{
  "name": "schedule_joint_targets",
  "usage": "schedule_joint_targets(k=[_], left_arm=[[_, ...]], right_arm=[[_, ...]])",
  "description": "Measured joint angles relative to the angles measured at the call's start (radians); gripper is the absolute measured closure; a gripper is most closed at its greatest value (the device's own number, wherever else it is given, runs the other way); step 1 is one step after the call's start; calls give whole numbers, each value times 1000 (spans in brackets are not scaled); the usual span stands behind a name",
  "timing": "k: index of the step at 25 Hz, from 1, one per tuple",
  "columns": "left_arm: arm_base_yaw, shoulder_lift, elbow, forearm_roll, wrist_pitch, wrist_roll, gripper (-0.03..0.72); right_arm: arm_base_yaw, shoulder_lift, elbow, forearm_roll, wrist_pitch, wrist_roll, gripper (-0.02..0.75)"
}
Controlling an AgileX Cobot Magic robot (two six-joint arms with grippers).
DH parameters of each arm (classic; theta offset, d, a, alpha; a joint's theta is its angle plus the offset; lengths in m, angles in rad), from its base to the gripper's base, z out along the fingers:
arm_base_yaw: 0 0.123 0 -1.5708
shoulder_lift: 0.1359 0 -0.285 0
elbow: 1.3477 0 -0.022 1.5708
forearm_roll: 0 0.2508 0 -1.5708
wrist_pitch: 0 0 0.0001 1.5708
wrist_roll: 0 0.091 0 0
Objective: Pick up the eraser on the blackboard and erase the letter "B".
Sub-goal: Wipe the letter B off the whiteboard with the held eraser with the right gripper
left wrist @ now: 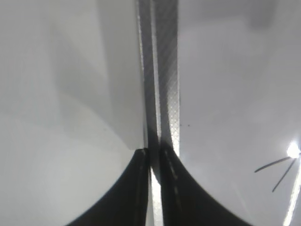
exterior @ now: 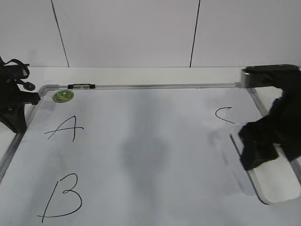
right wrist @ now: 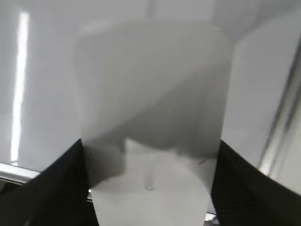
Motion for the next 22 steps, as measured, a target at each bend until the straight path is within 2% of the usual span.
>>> schedule_joint_targets(k=[4,8,14,22], left_arm=[[0,0,0,-1,2,0,643],[0,0,0,-2,4,0,643],[0,0,0,-6,5,0,642],[0,0,0,-9,6,0,642]], right_arm=[[161,87,-103,4,21,33,203],[275,226,-228,4,36,42,203],[404,437,-440,-19,47,46,203],[516,672,-702,-21,77,46,203]])
